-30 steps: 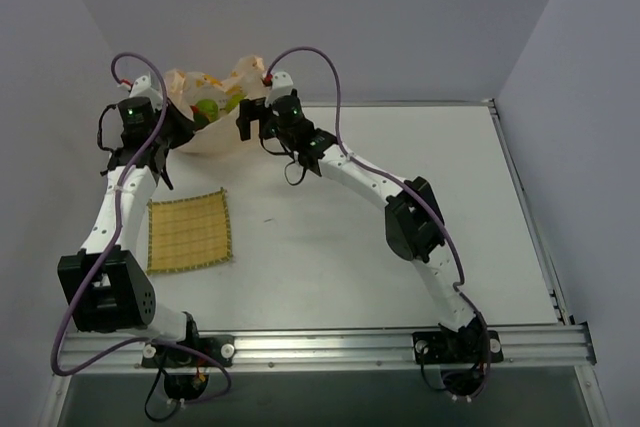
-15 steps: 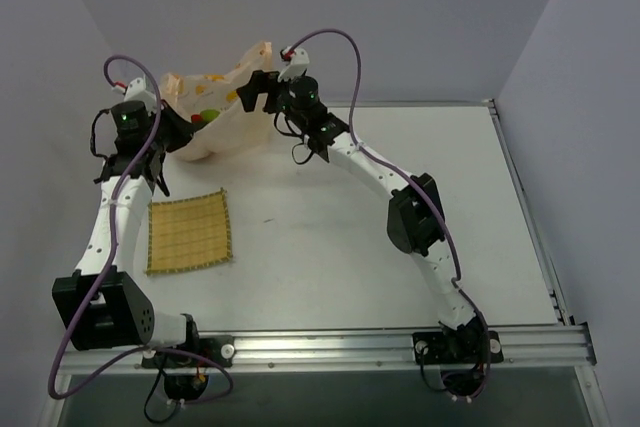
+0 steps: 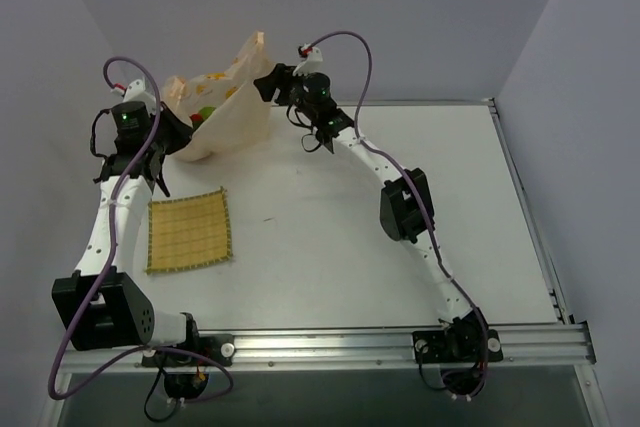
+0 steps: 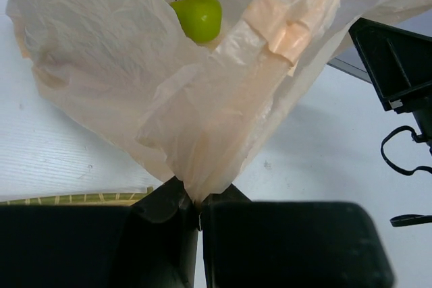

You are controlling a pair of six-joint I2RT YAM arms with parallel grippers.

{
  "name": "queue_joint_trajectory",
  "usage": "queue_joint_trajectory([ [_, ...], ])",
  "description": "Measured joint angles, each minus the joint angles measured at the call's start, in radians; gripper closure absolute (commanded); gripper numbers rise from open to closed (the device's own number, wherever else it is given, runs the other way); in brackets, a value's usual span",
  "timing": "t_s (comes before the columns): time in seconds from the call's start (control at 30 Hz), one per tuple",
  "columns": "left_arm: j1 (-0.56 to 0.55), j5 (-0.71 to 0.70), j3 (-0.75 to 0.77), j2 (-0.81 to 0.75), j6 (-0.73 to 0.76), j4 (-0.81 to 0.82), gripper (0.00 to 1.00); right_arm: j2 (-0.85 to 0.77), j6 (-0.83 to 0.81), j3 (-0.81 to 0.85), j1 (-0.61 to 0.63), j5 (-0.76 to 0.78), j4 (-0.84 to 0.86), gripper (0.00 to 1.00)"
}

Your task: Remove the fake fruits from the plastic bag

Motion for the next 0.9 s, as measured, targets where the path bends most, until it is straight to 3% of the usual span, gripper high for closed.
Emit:
queue_joint_trajectory([
  [0.03,0.0,-0.001,0.0,0.0,0.0,0.0,0.98,0.013,0.009,0.021,0.0,-0.014,0.013,0.6],
  [0.07,0.0,-0.004,0.0,0.0,0.0,-0.002,0.98,0.021,0.019,0.03,0.003,-0.029,0.032,0.86],
  [0.13,0.0,-0.012,0.0,0.0,0.0,-0.005,0.98,0.02,0.039,0.014,0.012,-0.056,0.074,1.0],
  [0.27,0.002,-0.032,0.012,0.012,0.0,-0.018,0.98,-0.068,0.045,-0.187,0.042,-0.077,0.169,1.0],
  [0.43,0.011,-0.061,0.152,0.104,-0.003,-0.031,0.98,-0.267,-0.016,-0.467,0.106,-0.037,0.154,1.0],
  [0.7,0.063,-0.09,0.289,0.184,-0.018,-0.024,0.98,-0.524,-0.096,-0.598,0.166,0.048,0.137,1.0],
  [0.9,0.078,-0.114,0.188,0.214,-0.021,0.02,0.98,-0.49,-0.089,-0.731,0.111,0.078,0.2,1.0],
])
